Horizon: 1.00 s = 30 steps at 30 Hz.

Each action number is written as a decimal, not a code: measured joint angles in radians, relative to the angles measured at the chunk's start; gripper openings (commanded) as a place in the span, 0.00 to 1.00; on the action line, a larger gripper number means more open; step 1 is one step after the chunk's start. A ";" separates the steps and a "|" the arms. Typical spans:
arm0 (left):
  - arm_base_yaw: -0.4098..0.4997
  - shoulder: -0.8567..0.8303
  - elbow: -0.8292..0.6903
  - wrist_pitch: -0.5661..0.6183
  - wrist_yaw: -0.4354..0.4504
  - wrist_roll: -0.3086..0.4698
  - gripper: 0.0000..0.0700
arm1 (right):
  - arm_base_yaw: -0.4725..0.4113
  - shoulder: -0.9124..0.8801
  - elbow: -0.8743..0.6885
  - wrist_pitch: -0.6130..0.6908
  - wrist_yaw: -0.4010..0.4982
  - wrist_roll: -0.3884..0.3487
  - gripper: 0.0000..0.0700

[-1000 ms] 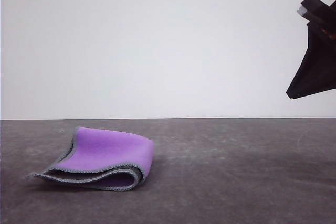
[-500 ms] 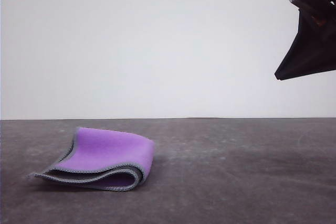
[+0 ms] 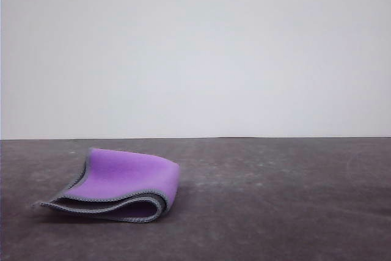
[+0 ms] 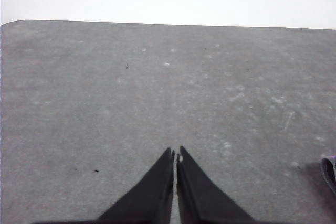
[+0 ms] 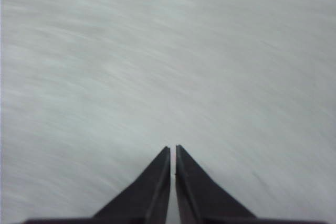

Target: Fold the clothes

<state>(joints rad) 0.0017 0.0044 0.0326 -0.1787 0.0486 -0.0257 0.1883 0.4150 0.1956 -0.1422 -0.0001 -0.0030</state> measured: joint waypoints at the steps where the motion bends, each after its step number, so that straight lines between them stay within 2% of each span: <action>1: 0.000 0.000 0.000 0.000 0.000 0.000 0.00 | -0.018 -0.045 -0.026 0.000 0.000 -0.001 0.02; 9: 0.000 0.000 0.000 0.000 0.000 0.000 0.00 | -0.123 -0.312 -0.169 0.005 0.000 -0.001 0.02; 14: 0.000 0.000 0.000 0.000 0.000 0.000 0.00 | -0.164 -0.410 -0.180 -0.024 -0.002 -0.002 0.02; 30: 0.000 0.000 0.000 -0.001 0.000 0.000 0.00 | -0.171 -0.411 -0.180 -0.024 -0.002 -0.002 0.02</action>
<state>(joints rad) 0.0017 0.0044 0.0326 -0.1795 0.0486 -0.0254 0.0170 0.0044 0.0154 -0.1658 -0.0025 -0.0048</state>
